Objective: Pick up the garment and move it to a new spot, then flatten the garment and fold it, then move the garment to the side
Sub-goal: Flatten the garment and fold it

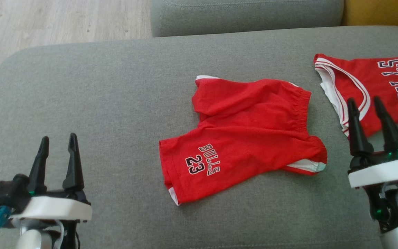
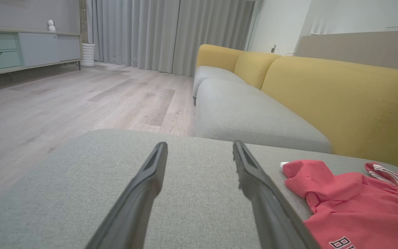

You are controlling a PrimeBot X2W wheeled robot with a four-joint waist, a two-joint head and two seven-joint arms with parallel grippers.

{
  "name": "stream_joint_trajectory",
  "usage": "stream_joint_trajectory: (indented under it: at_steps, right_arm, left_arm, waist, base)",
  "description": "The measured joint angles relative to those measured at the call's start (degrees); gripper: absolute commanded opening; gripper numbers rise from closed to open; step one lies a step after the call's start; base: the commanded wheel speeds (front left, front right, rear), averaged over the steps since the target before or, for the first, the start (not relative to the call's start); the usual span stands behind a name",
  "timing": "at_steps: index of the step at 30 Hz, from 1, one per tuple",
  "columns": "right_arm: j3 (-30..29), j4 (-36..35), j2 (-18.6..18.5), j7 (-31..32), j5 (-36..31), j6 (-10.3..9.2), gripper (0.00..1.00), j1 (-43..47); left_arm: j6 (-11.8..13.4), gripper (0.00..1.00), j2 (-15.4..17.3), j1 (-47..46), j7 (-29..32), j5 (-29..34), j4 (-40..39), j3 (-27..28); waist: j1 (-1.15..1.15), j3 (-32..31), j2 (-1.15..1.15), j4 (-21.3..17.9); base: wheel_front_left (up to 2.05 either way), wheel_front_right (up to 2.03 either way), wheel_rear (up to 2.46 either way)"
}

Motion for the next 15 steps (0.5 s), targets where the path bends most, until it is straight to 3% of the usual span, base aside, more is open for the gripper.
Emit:
stream_joint_trajectory:
  at_steps: [7, 15]
  right_arm:
    - [-2.49, 2.54, 3.15, -1.56, -6.44, 0.0, 1.0, -0.05]
    - [-1.15, 5.92, 6.35, -3.04, -11.39, 0.0, 1.0, -0.52]
  left_arm:
    - [0.02, 1.0, 0.16, 0.0, 0.4, 0.0, -0.22, -0.77]
    - [0.15, 1.0, -0.26, 0.0, -0.09, -0.03, 0.41, -0.92]
  waist:
    - [0.0, -0.18, 0.0, -0.33]
    - [0.0, -0.36, 0.0, -0.17]
  base:
    - [0.0, 0.0, 0.0]
    - [0.0, 0.0, 0.0]
